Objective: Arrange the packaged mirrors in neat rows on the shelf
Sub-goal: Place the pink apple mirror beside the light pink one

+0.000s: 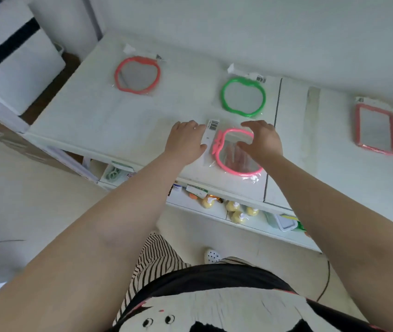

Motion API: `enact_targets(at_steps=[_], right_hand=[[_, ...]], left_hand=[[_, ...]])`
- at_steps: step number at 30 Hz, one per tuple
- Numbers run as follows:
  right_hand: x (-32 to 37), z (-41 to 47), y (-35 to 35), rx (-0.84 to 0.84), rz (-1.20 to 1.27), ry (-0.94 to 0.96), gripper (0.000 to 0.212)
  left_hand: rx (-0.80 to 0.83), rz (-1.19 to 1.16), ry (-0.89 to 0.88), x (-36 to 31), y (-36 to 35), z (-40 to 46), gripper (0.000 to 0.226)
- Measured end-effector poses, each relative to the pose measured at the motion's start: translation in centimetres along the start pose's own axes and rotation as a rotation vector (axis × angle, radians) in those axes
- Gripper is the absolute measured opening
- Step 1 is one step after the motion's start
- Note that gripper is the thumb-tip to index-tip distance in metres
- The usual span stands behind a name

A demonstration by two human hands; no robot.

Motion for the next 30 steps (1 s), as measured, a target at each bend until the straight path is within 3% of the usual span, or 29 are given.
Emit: enact_targets(at_steps=[6,11,17,20,26,28,30], right_hand=[[0.1,-2.0,-2.1,-0.019,0.102,-0.390,0.064],[1.2,-4.2,-3.5,-0.036,0.155,-0.601,0.068],[1.5,-6.1,-4.6,-0.006,0.252,-0.712,0.071],[2.5,-6.2,-5.4,-0.039,0.248,-0.733,0.060],[4.1,-5.9,-5.7,-0.051,0.158,-0.728,0.041],[3.4,-4.8,-5.0,-0.092,0.141,-0.713,0.044],[2.5,-3.5,-4.4,-0.116,0.148,-0.697,0.051]], left_hand=[[0.190,-0.078,-0.206,1.6,-0.4,2.0,0.063],[0.297,-0.208,-0.235,2.0,-1.0,2.8,0.056],[0.235,-0.552,0.076,0.2,-2.5,2.8,0.053],[0.262,-0.483,0.126,-0.3,-2.8,2.9,0.062],[0.191,-0.217,-0.024,1.4,-2.5,3.5,0.076],[0.106,-0.193,0.049,1.9,-2.2,3.2,0.075],[0.057,-0.279,0.264,1.8,-2.1,2.2,0.075]])
Point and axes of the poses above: each hand's wrist, its own z-axis towards the middle knuckle, its own y-axis out of the back of the hand, x = y × z, the point moved 1 cm from there along z, towards the middle knuckle, and after that the axes turned 5 degrees about -y, right-handed, at the moved point
